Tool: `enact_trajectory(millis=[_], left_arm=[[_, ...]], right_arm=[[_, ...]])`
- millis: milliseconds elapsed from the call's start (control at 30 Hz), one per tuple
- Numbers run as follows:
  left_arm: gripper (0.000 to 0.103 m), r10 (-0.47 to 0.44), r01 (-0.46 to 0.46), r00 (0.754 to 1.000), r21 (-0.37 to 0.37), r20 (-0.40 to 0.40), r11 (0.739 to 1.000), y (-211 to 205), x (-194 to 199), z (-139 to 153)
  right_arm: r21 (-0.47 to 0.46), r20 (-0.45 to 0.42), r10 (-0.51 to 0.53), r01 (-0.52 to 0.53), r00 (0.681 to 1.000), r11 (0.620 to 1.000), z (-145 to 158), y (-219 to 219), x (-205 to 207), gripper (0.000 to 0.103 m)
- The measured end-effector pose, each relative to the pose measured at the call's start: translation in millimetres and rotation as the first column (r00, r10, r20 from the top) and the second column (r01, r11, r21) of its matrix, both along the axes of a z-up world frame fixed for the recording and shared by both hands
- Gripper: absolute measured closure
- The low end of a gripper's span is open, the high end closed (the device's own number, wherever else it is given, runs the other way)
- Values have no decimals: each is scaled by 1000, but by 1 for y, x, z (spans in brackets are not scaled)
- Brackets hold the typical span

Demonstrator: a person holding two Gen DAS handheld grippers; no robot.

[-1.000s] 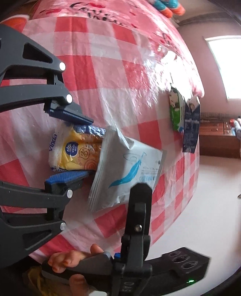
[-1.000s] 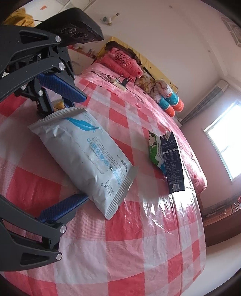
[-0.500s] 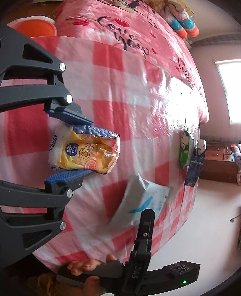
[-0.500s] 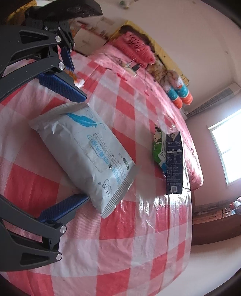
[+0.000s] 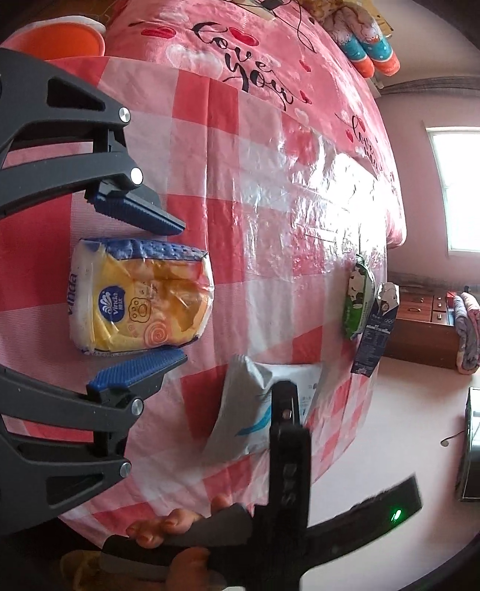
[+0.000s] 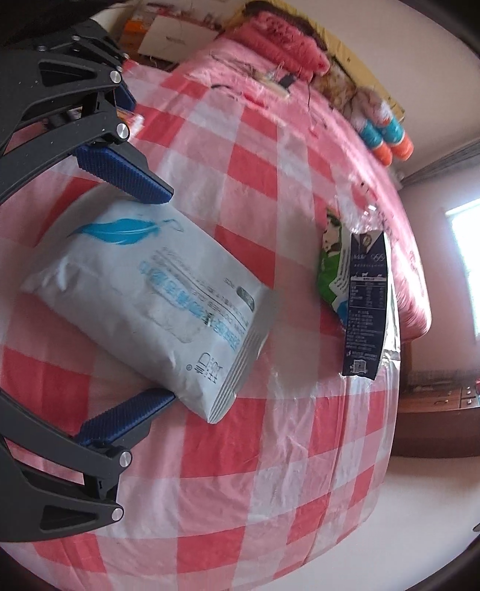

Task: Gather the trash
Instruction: 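Lift the bread pack with the left gripper while the right gripper closes around the wipes pack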

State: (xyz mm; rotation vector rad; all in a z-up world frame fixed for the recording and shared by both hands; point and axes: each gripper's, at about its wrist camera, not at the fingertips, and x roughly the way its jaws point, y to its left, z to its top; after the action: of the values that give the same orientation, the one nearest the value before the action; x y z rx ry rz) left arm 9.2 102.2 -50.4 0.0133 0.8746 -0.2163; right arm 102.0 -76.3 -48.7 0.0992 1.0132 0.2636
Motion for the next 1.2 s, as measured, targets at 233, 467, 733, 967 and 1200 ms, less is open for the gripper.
enact_trajectory(millis=[233,467,733,967,1200], left_arm=[[51,45,-44,999,-36,27,998,9,-5,-1],[58,76,-72,997,-91,34,993,19,-7,-1],[61,90,-85,996,-145,25,986,27,-12,0],[63,104,-99,994,-199,18,975,39,-21,2],[63,112,-100,993,-230,40,968,47,-34,9]], right_arm=[[-161,17,7,-5,1000,987,-7,28,7,4],[-177,25,96,-90,995,980,-8,27,1,5],[-148,80,151,-138,985,979,-6,24,-21,15],[-127,101,170,-157,980,979,-5,24,-37,18],[-105,108,180,-169,978,980,-2,27,-52,19]])
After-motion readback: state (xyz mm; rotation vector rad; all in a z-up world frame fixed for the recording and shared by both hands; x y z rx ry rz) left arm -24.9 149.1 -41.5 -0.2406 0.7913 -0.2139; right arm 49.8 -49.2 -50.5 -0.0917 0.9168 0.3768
